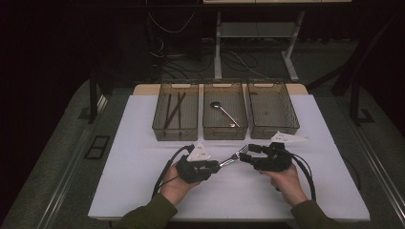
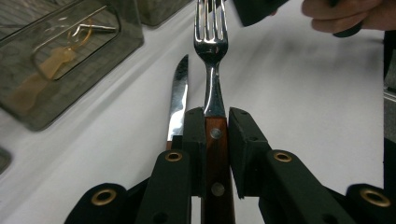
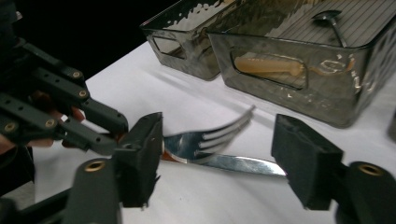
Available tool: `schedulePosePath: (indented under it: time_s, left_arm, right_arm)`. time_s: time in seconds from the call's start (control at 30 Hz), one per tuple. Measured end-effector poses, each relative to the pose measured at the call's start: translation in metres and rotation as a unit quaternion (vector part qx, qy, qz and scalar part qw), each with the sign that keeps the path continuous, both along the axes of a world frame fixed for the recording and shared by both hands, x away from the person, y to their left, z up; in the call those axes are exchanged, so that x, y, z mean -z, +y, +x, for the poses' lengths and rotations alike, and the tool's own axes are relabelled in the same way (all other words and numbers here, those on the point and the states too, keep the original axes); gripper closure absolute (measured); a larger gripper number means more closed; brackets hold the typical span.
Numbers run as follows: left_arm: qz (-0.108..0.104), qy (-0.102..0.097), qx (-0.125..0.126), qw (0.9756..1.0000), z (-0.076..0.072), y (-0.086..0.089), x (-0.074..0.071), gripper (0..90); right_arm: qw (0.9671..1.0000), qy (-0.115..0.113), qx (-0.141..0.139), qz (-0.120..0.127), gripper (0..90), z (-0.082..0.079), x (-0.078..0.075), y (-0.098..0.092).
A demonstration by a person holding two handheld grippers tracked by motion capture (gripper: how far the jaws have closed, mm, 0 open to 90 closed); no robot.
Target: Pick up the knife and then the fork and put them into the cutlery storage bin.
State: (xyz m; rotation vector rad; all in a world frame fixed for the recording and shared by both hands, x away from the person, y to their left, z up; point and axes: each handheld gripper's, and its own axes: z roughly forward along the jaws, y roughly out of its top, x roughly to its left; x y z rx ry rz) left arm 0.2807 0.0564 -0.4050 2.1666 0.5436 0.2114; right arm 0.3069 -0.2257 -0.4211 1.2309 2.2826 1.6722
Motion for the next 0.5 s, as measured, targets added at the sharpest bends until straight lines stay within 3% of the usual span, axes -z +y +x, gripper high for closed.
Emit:
schedulePosePath:
  time_s: [0.27,0.5]
  left_arm:
    - [0.007,-0.013,0.002,0.9999,-0.0016,-0.0016,-0.0015,76.9]
    - [0.007,-0.013,-0.001,0.9999,-0.0011,-0.0023,-0.0005,76.9]
  right_arm:
    - [0.9992,0.029,-0.010,0.026,54.1,0.0048,0.0061,0.0037]
    - [0.9986,0.034,-0.017,0.036,66.1,0.0045,0.0059,0.0044]
